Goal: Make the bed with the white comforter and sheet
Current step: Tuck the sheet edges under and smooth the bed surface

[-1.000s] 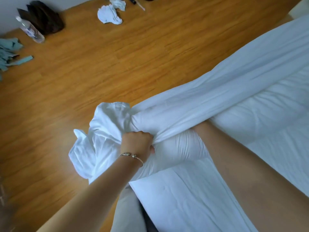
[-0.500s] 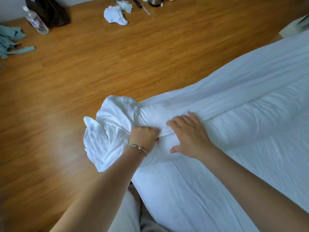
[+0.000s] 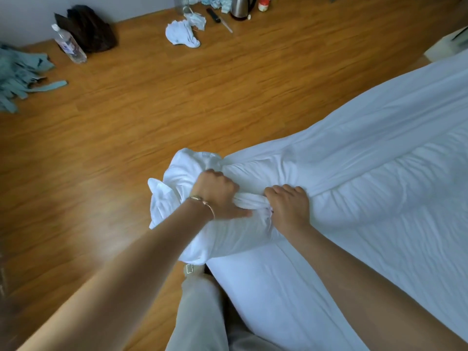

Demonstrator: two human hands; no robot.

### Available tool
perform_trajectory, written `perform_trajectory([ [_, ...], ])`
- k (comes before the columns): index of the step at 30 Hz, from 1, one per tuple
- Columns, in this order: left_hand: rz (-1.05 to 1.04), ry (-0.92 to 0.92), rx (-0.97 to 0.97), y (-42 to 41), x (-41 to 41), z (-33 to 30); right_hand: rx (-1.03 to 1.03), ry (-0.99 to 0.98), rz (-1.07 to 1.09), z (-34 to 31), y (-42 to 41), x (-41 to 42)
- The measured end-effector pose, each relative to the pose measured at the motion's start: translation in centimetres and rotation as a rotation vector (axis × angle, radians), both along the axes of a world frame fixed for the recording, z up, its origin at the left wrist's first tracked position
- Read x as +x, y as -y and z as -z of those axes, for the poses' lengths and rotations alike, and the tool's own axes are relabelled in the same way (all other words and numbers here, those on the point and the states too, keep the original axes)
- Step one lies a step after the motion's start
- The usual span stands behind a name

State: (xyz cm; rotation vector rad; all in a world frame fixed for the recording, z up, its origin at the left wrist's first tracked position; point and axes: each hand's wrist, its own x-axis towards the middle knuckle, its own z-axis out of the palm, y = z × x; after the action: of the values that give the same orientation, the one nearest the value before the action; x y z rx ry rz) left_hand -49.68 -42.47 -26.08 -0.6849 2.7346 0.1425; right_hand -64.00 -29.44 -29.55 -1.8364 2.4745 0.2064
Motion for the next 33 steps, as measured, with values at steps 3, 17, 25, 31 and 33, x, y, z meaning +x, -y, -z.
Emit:
perform_trajectory([
  [3, 0.052, 0.107, 0.039, 2.9, 3.3, -1.2, 0.026, -0.001, 0.004, 0.3, -0.1, 0.1],
  [17, -0.17, 0.025, 0.121, 3.7, 15.6, 2.6, 0.095, -0.043, 0.053, 0.4, 0.8, 0.0],
  [25, -0.586, 0.004, -0.118, 4.5, 15.7, 4.3, 0.133, -0.118, 0.043, 0.0, 0.1, -0.4],
  [31, -0.767, -0.394, 0.155, -8.1, 16.6, 10.7, 0.19, -0.142, 0.041, 0.3, -0.3, -0.2],
  [33, -0.648, -0.44, 0.139, -10.3, 17.5, 12.8, 0.174, -0.138, 0.041, 0.5, -0.6, -0.2],
])
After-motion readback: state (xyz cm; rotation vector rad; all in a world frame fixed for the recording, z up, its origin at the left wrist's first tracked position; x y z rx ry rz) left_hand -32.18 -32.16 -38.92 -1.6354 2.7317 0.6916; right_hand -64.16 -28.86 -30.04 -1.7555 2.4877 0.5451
